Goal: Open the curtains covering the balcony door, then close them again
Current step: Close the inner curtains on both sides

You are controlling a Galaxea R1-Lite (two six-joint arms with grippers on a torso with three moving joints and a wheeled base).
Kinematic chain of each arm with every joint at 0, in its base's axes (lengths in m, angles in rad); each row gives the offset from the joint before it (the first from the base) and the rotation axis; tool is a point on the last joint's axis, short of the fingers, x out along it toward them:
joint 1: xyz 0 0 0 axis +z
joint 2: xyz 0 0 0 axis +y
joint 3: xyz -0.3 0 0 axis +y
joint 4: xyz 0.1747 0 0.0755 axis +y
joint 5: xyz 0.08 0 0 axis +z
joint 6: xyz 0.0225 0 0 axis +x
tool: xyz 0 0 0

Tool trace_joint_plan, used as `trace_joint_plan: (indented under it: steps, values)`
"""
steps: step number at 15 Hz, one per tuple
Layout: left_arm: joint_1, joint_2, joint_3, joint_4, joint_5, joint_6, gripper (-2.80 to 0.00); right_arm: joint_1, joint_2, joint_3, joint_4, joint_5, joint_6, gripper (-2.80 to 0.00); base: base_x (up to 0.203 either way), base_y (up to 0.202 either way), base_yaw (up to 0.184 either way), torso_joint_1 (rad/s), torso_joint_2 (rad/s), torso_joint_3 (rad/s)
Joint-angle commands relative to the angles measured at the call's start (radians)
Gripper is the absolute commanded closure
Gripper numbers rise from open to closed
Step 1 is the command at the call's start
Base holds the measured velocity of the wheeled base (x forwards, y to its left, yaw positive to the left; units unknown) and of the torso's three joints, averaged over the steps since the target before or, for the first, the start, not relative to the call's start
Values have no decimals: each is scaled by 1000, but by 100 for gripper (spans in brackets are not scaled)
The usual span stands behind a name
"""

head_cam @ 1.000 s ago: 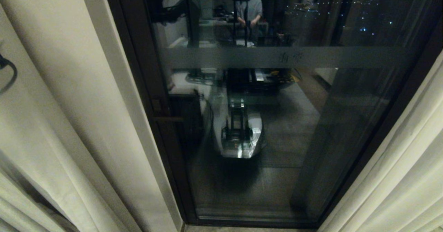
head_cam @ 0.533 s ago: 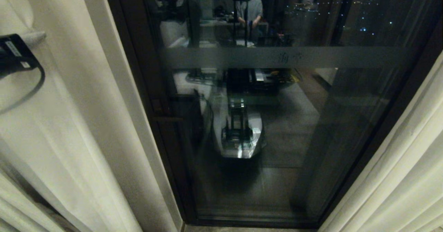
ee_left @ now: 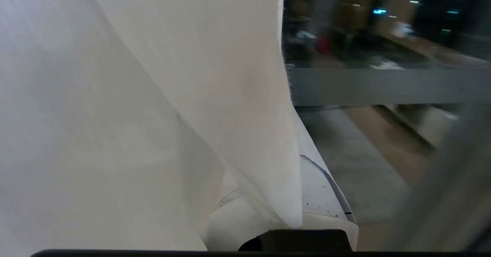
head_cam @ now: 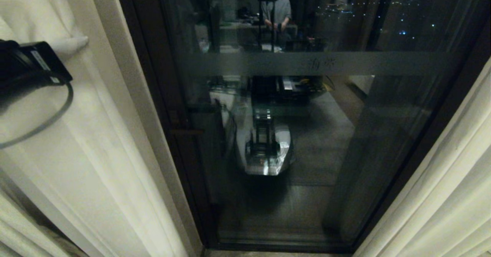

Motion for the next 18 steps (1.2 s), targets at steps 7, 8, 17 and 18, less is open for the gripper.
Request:
trace_joint_plan:
  steps: [7,8,17,18]
  values:
    - [-57,12,16,-4,-6,-3,0,0,0,0,0,1,-1,0,0,0,0,0,0,0]
    - [-57,12,17,-4,-9,-3,0,0,0,0,0,1,-1,0,0,0,0,0,0,0]
    - [-77,3,20,-4,-13,-1,0,0,0,0,0,1,-1,0,0,-66,2,2,2,0]
    - [-83,3,20,-4,-12,-1,0,0,1,0,0,1,-1,0,0,-204,-1,-12,-2,1]
